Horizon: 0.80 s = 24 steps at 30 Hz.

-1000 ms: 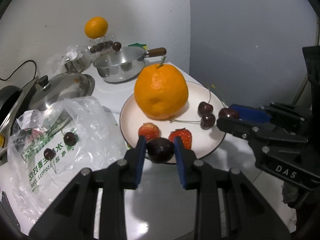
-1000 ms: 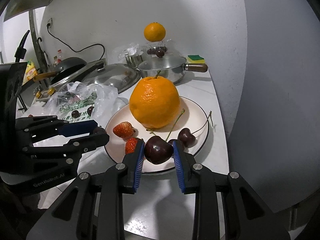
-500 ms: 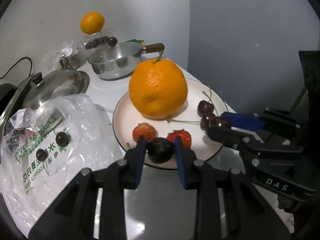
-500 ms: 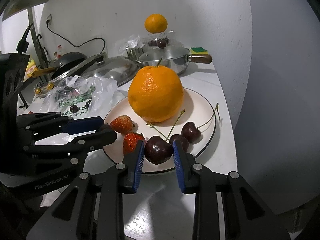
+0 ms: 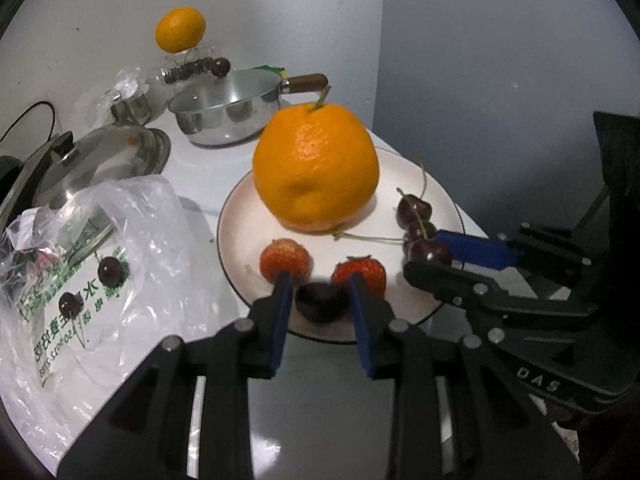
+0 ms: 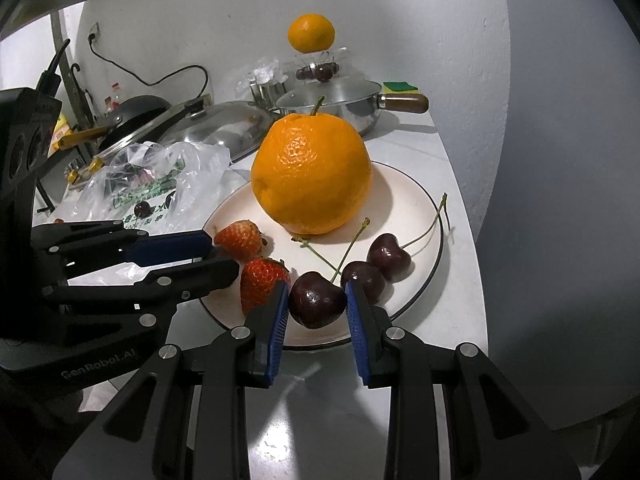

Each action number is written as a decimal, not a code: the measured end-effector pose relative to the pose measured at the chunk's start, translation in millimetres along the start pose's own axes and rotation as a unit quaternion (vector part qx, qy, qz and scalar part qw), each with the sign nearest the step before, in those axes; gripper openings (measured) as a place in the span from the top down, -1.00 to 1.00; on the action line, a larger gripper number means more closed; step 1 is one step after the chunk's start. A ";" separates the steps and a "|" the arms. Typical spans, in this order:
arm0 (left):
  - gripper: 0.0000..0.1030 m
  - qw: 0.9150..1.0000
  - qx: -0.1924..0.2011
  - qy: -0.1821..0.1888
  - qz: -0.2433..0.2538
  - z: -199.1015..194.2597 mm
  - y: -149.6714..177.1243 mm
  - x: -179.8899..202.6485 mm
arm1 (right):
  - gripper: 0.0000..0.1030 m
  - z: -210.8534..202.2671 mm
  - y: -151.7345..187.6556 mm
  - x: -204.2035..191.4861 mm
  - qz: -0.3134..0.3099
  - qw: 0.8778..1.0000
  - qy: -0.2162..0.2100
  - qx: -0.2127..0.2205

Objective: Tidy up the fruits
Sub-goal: 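Lower both cherries onto the plate and open both grippers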

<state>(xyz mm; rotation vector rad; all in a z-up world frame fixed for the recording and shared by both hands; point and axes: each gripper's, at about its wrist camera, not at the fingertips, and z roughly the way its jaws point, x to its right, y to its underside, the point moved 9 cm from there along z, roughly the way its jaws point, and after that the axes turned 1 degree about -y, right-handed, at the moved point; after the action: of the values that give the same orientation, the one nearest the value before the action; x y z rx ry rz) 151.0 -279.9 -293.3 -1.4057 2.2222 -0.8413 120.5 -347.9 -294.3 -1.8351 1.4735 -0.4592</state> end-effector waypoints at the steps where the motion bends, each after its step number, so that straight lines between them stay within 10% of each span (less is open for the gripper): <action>1: 0.40 1.000 0.001 0.002 0.000 -0.3 -0.5 0.5 | 0.40 0.6 0.0 0.0 0.000 1.000 0.000 0.000; 24: -0.04 0.999 0.034 -0.003 -0.018 -29.3 -1.6 -15.9 | 0.33 -1.0 -0.7 -9.1 -0.005 1.000 0.020 -0.007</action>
<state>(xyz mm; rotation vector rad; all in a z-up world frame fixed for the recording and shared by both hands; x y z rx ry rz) 141.3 -257.7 -270.3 -1.4193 2.1497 -0.9148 117.8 -339.5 -291.6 -1.8561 1.4989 -0.4949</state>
